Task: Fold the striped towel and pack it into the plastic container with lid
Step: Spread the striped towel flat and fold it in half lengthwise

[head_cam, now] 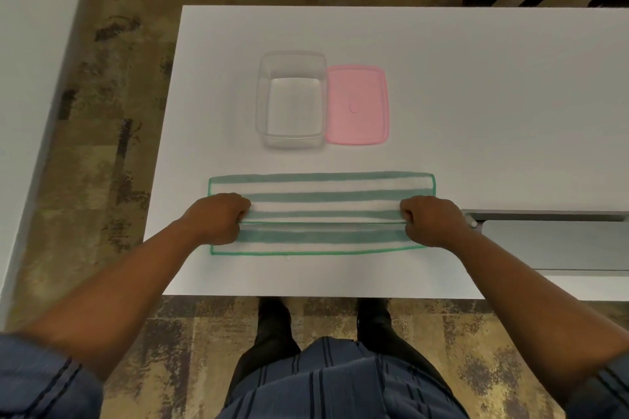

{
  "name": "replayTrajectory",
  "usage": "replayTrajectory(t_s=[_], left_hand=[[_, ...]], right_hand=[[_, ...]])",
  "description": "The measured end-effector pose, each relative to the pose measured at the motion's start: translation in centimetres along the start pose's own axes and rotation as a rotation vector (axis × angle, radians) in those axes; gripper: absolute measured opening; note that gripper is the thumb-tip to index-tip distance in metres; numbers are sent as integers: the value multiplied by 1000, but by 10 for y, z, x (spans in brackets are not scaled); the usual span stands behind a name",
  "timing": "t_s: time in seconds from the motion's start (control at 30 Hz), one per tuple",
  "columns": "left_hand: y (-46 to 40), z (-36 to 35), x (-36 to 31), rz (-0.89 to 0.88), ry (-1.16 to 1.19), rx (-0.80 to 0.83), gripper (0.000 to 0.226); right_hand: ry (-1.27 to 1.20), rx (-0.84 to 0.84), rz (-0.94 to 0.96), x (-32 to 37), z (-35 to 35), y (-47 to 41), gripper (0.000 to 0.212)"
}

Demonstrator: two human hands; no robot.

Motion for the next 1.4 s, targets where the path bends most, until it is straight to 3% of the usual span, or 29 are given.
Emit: replayTrajectory(t_s=[0.13, 0.43, 0.57, 0.8, 1.03, 1.17, 1.3, 1.4], left_hand=[[4, -1, -7, 31, 10, 126, 24], [5, -35, -8, 55, -116, 270, 27], [4, -36, -10, 67, -185, 206, 25], [1, -21, -23, 67, -385, 115, 42], [6, -13, -27, 61, -582, -65, 29], [10, -35, -17, 50, -619, 168, 30], [6, -30, -12, 167, -416, 399, 45], [-6, -10, -2, 284, -25, 199, 30]], right_hand=[[20, 170, 43, -4, 3, 6, 19], [30, 285, 82, 12, -22, 12, 19], [-6, 314, 72, 11, -25, 13, 17], [-45, 353, 68, 6, -23, 13, 14], [-92, 375, 60, 9, -24, 15, 15], [-92, 404, 70, 14, -28, 17, 15], [-78, 365, 64, 15, -22, 13, 33], [-177, 140, -18, 15, -19, 6, 29]])
Point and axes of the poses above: each hand's wrist, its own y-axis away from the middle knuckle, its own z-axis out of the back of the hand, x = y × z, the point moved 4 cm from there along -y, towards the middle knuckle, and after that the axes turned 12 degrees about y, right-handed, at the moved point
